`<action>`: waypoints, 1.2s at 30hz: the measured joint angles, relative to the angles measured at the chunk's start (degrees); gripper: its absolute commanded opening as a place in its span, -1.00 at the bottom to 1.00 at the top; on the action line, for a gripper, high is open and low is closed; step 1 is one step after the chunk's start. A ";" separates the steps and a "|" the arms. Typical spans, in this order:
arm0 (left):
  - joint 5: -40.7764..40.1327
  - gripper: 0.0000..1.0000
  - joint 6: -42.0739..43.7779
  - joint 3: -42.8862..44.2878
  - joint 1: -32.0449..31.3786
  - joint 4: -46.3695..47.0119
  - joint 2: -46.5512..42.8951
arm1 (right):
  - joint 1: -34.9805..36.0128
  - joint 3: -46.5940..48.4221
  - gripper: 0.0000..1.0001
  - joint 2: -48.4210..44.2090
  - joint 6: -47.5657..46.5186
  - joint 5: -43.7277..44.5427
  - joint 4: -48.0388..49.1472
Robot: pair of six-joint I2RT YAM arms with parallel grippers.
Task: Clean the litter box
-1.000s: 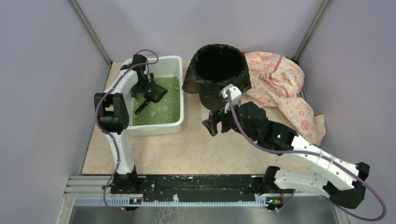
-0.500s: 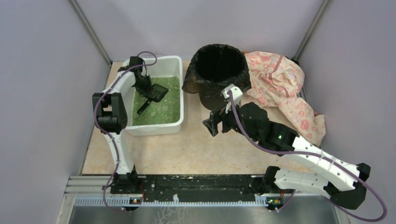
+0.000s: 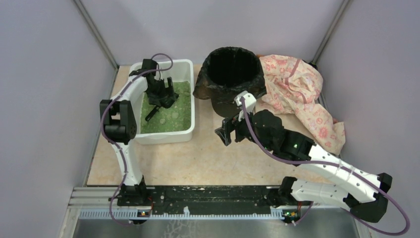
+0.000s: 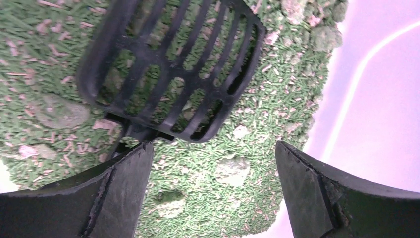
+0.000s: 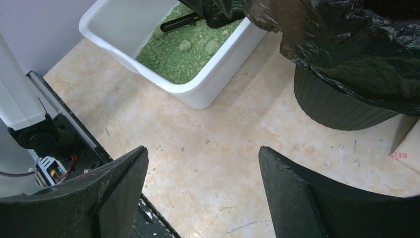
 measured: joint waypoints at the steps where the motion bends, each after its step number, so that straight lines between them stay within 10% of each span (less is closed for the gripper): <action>1: -0.20 0.97 -0.02 0.28 0.00 0.00 0.00 | 0.00 0.00 0.64 0.02 0.02 0.00 0.00; 20: -10.19 0.97 8.66 0.61 1.79 3.37 -0.92 | -0.02 3.58 0.64 3.04 -1.92 1.49 -1.36; 28: -10.60 0.97 16.00 -19.39 1.66 5.35 -10.60 | -6.47 2.43 0.64 6.27 -3.19 -5.73 2.38; 36: -10.80 0.80 18.14 -12.22 1.57 6.71 -2.89 | -8.13 0.24 0.64 8.35 -3.69 -10.45 4.26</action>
